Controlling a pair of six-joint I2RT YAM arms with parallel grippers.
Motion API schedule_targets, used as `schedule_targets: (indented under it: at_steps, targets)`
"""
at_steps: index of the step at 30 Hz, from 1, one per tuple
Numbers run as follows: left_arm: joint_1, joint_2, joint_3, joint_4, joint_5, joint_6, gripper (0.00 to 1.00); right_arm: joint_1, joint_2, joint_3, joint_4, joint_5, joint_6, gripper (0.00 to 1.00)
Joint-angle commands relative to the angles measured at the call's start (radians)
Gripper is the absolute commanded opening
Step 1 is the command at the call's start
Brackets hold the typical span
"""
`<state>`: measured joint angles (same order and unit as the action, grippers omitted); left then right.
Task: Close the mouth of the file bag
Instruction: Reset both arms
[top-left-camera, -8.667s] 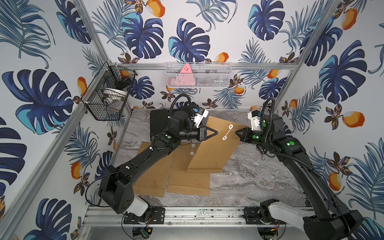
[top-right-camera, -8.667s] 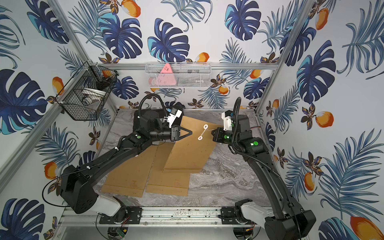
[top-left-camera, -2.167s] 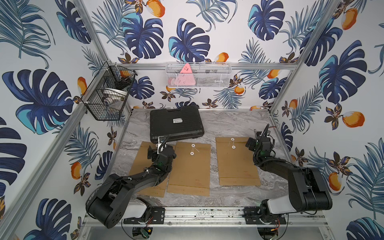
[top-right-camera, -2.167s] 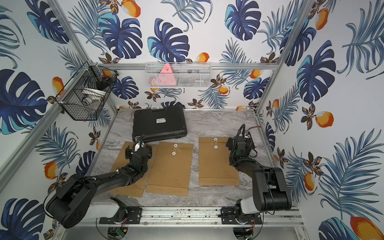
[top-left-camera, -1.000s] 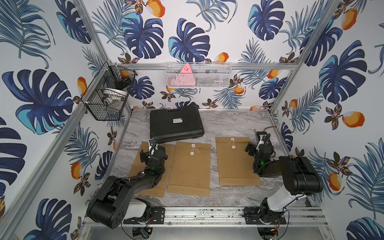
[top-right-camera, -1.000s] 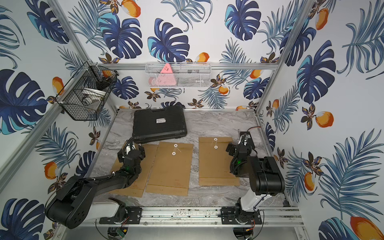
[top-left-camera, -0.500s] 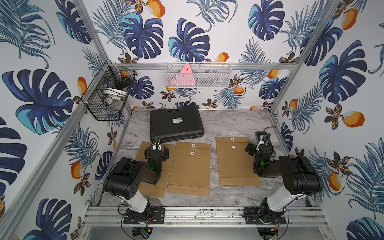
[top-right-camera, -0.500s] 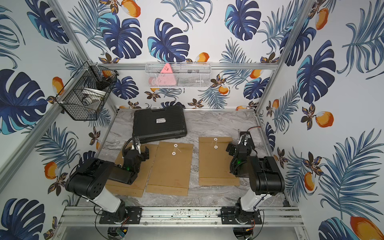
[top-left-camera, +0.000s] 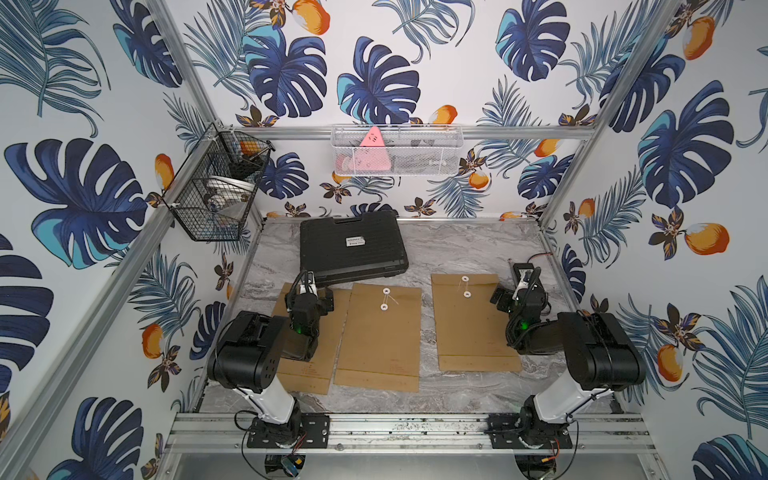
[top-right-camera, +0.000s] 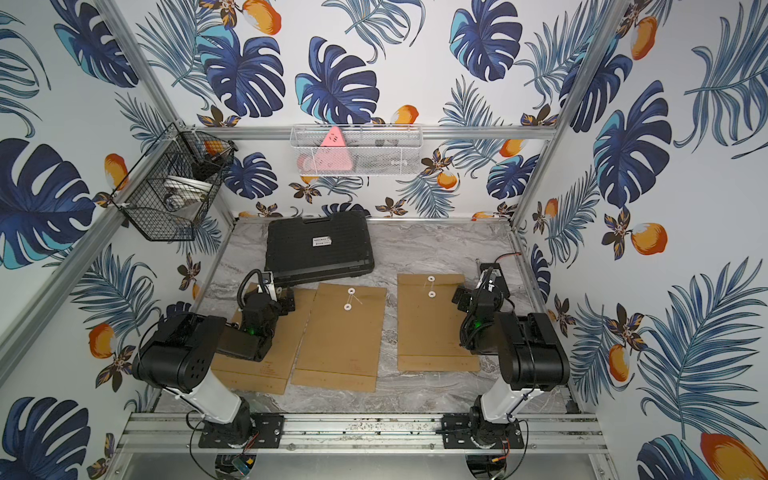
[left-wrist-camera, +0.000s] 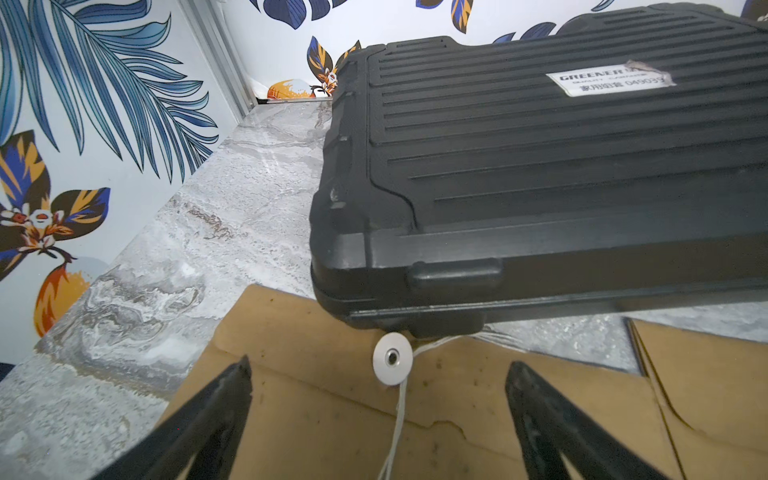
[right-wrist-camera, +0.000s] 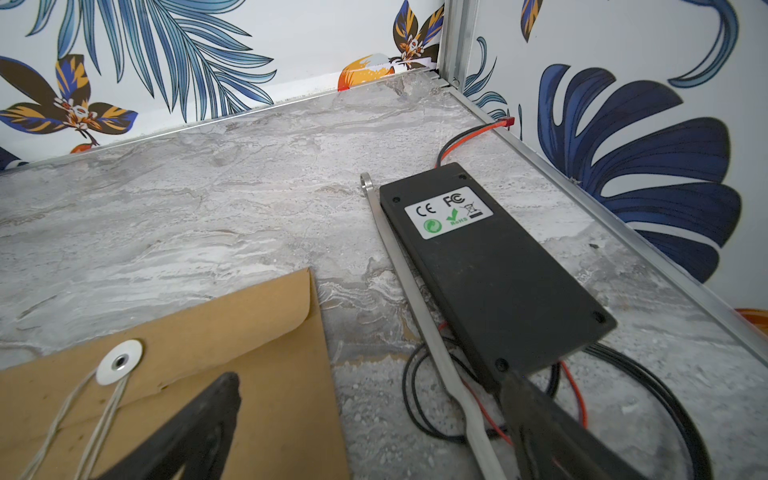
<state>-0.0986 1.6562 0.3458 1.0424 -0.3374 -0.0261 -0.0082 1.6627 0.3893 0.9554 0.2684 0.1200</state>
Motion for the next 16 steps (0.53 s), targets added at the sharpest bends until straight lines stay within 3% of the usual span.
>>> schedule_targets:
  at_steps: [1, 16]
  targets:
    - [-0.01, 0.001, 0.004, 0.029, -0.011, 0.014, 0.99, 0.001, 0.0, 0.0, 0.041, 0.006, 0.004, 1.0]
    - [-0.056, 0.009, -0.014, 0.075, -0.058, 0.044, 0.99, 0.001, 0.0, 0.001, 0.042, 0.006, 0.003, 1.0]
